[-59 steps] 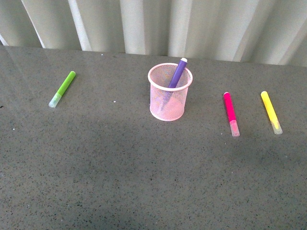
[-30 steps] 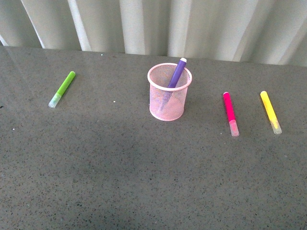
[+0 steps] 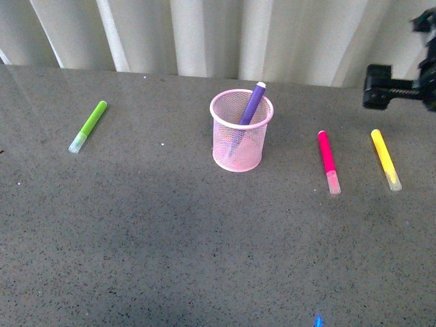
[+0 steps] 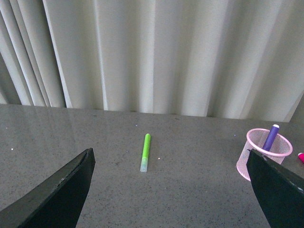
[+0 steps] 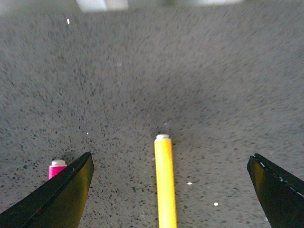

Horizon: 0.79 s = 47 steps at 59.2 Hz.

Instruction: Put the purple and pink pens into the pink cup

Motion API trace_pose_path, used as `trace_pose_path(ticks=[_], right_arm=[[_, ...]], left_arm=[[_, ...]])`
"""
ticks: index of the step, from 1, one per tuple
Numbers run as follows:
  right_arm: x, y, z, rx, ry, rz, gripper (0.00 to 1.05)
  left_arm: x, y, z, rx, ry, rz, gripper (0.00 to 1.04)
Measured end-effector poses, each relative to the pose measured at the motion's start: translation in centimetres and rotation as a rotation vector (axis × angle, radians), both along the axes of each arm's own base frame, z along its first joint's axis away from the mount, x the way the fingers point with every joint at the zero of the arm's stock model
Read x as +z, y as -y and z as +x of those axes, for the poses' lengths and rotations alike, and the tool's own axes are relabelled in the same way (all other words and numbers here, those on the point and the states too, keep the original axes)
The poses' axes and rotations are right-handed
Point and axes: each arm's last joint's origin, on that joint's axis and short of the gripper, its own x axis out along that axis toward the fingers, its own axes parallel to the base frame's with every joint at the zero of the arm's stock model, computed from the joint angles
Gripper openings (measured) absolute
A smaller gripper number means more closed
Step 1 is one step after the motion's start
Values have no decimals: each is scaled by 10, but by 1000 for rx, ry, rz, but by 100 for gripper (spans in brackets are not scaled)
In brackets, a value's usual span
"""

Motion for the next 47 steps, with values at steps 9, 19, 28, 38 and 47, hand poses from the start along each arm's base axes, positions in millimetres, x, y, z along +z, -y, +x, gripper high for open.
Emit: trace_pose_path(ticks=[9, 19, 28, 38, 47], right_arm=[[-27, -27, 11, 63, -117, 2, 98], [-25, -55, 12, 114, -137, 41, 98], [-28, -72, 10, 129, -144, 59, 98], [-43, -72, 7, 104, -182, 84, 98], [-52, -68, 4, 88, -195, 91, 98]], left_arm=[[0, 0, 0, 0, 0, 0, 98], [0, 0, 0, 0, 0, 0, 98], [0, 0, 0, 0, 0, 0, 98], [0, 0, 0, 0, 0, 0, 98], [0, 0, 0, 0, 0, 0, 98]])
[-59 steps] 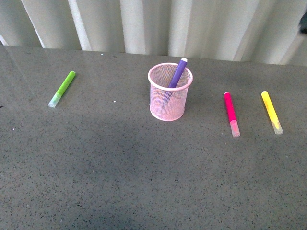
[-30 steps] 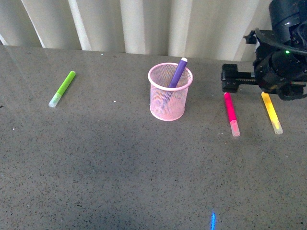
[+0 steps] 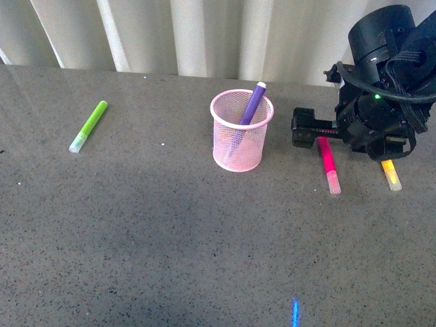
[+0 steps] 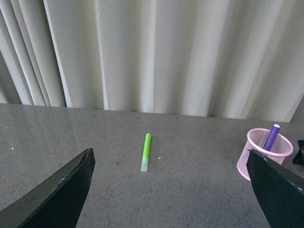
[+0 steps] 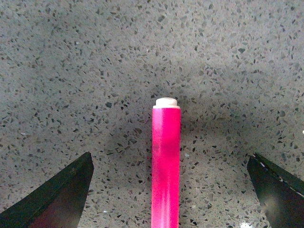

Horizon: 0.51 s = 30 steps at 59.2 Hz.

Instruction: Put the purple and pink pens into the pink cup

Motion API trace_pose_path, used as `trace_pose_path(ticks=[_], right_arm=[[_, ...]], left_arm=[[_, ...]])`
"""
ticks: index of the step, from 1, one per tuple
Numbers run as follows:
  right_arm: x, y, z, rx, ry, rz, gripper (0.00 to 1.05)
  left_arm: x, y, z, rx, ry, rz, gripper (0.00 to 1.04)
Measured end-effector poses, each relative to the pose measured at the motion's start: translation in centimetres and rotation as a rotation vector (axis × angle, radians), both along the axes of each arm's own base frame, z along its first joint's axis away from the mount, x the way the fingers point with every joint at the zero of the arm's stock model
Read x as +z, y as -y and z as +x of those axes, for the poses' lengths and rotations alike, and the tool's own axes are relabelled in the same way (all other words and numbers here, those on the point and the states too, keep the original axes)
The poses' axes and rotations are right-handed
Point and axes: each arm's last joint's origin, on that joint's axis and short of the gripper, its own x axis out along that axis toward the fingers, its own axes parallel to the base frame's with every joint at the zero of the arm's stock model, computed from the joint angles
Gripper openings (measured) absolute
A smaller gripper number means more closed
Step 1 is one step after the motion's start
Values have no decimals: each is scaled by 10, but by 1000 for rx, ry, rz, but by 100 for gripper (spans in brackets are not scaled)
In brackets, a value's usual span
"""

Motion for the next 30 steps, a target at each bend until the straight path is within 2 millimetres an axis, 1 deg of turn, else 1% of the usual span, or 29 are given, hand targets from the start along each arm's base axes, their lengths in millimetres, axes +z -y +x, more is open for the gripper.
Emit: trace_pose_path(ticks=[9, 23, 27, 30], right_arm=[[-3, 4, 1, -12, 2, 9, 98], [-7, 4, 3, -18, 2, 6, 97], [-9, 4, 5, -22, 4, -3, 84], [-9, 4, 5, -24, 5, -5, 77]], left_arm=[[0, 0, 0, 0, 0, 0, 98], [0, 0, 0, 0, 0, 0, 98], [0, 0, 0, 0, 0, 0, 98], [0, 0, 0, 0, 0, 0, 98]])
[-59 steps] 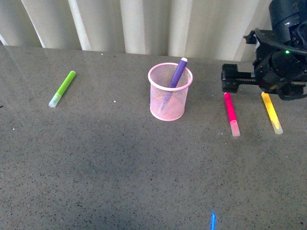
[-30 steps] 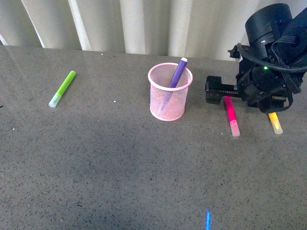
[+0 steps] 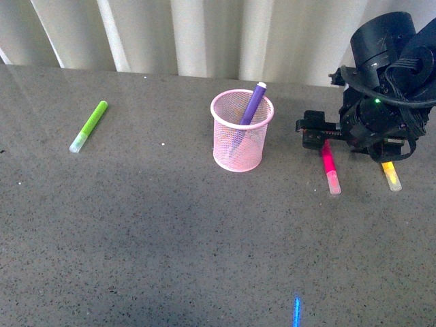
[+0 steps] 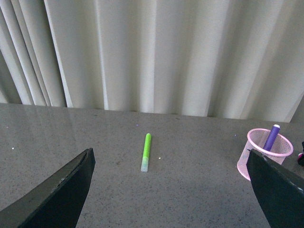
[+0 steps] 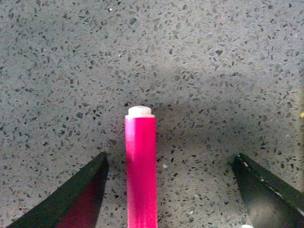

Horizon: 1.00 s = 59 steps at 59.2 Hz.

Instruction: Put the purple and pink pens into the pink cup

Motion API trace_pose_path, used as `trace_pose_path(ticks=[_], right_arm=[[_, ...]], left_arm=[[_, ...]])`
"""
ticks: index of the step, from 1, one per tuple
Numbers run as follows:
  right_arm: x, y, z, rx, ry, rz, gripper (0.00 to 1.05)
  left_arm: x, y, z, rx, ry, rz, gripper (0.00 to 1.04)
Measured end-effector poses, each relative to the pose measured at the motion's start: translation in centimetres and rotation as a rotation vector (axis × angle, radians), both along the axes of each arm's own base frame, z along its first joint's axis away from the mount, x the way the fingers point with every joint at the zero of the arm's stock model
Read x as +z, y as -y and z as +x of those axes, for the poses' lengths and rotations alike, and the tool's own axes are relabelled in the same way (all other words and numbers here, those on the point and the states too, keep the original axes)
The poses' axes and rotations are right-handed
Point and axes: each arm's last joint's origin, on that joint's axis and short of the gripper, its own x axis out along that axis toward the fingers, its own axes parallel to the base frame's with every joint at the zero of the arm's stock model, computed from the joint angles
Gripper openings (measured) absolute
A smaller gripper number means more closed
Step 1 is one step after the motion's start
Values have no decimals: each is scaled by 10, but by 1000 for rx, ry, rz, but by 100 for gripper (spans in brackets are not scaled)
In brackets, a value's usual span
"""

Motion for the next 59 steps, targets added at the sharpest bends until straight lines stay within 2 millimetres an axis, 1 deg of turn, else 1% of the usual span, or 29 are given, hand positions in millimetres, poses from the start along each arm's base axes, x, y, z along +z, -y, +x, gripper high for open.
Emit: trace_pose_path(ticks=[1, 8, 9, 11, 14, 16, 24, 26, 30, 42, 50, 52, 56, 57, 58, 59], right_arm=[[0, 1, 0, -2, 1, 0, 74], [-2, 4, 1, -10, 4, -1, 58], [-2, 5, 2, -12, 6, -1, 53], [-2, 5, 2, -14, 7, 0, 50], [-2, 7, 2, -17, 11, 1, 41], [-2, 8, 2, -18, 11, 3, 38], [-3, 12, 4, -26, 15, 10, 17], [-3, 13, 4, -25, 16, 15, 14], [-3, 14, 4, -26, 18, 17, 12], [-2, 17, 5, -26, 40, 34, 12], [2, 19, -3, -33, 135, 70, 12], [6, 20, -6, -33, 170, 77, 12], [22, 20, -13, -30, 270, 100, 12], [31, 20, -15, -26, 314, 118, 12], [35, 20, -17, -23, 338, 129, 12], [45, 20, -19, -16, 387, 152, 12]], left_arm=[[0, 0, 0, 0, 0, 0, 98], [0, 0, 0, 0, 0, 0, 98], [0, 0, 0, 0, 0, 0, 98], [0, 0, 0, 0, 0, 0, 98], [0, 0, 0, 0, 0, 0, 98], [0, 0, 0, 0, 0, 0, 98], [0, 0, 0, 0, 0, 0, 98], [0, 0, 0, 0, 0, 0, 98], [0, 0, 0, 0, 0, 0, 98], [0, 0, 0, 0, 0, 0, 98], [0, 0, 0, 0, 0, 0, 98], [0, 0, 0, 0, 0, 0, 98], [0, 0, 0, 0, 0, 0, 98], [0, 0, 0, 0, 0, 0, 98], [0, 0, 0, 0, 0, 0, 98], [0, 0, 0, 0, 0, 0, 98]])
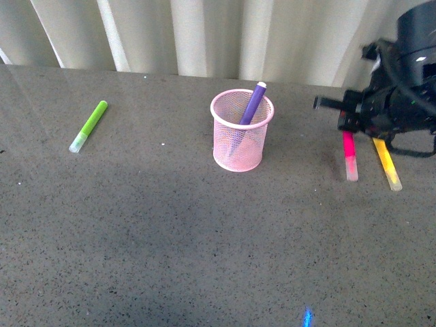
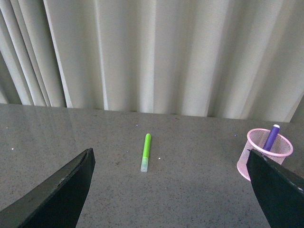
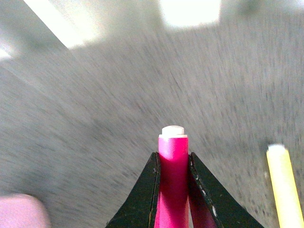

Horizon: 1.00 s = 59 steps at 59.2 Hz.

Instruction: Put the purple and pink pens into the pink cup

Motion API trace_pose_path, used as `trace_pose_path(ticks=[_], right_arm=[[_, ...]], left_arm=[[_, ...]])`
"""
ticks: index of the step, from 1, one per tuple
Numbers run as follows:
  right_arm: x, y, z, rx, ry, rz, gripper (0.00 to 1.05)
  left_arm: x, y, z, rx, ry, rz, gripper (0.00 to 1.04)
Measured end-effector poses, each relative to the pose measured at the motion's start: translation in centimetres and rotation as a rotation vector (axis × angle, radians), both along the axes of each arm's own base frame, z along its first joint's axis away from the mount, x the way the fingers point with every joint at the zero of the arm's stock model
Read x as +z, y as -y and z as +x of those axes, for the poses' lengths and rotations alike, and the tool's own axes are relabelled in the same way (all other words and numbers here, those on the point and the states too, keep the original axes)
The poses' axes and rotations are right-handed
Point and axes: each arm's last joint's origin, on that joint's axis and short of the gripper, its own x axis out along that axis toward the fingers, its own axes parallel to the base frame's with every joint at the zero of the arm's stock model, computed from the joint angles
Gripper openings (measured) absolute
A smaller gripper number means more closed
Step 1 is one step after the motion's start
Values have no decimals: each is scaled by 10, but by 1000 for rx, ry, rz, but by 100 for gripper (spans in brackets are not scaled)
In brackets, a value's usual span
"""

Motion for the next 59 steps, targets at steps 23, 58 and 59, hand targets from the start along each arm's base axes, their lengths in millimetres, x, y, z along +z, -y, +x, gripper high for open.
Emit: trace_pose_path(ticks=[23, 58, 59], right_arm=[[117, -25, -47, 223, 661, 111, 12], [50, -106, -20, 477, 694, 53, 12], [48, -108, -19, 483, 692, 48, 12]], left_arm=[[0, 0, 0, 0, 0, 0, 98], [0, 0, 0, 0, 0, 0, 98], [0, 0, 0, 0, 0, 0, 98]])
